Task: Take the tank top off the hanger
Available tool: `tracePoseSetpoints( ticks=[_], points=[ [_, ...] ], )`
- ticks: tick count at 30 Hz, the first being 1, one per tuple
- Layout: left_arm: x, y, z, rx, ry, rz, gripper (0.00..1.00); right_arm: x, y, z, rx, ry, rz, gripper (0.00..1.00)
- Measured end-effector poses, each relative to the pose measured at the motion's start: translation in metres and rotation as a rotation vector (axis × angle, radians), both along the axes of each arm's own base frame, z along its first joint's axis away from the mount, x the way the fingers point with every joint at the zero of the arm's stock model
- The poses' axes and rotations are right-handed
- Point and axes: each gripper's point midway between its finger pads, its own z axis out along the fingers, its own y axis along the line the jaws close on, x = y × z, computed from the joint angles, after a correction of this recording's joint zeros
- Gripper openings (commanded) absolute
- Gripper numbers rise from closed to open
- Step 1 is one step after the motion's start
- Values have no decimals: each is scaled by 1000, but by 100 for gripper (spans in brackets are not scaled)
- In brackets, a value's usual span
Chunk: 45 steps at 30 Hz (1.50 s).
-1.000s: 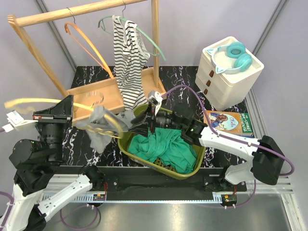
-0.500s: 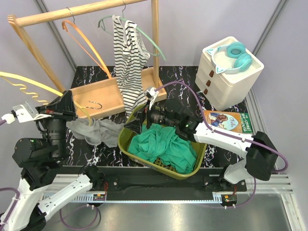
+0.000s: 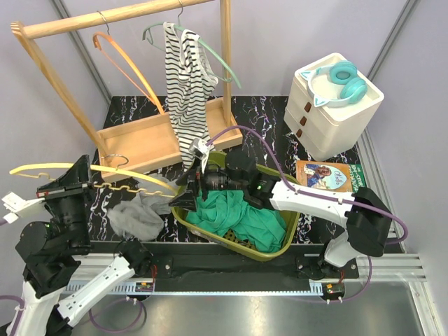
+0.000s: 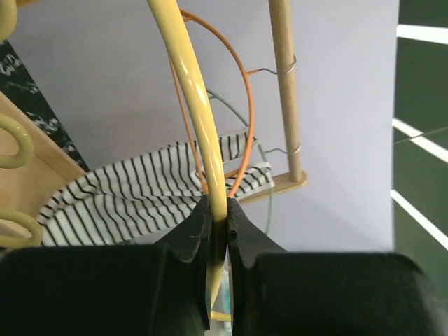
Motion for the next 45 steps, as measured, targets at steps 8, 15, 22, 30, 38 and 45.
tracePoseSetpoints(
  ticks=[8,15,22,30,38,45],
  points=[
    [-3,-2,7,-235,-68,-52,0,1,2,8,33,-52,-4,90],
    [-2,-10,8,-310,-82,-106,0,12,-3,-1,31,-95,-73,37],
    [4,-17,6,-317,-62,-114,15,-14,-17,-4,51,-159,-18,0],
    [11,-43,-4,-239,-20,-208,81,2,-57,6,37,-106,-213,0],
    [-2,-90,-22,182,-33,-439,87,-18,-126,16,8,-61,-308,0],
    [-25,-80,-25,407,-62,-460,90,-39,-178,-6,-35,12,-356,0]
  ],
)
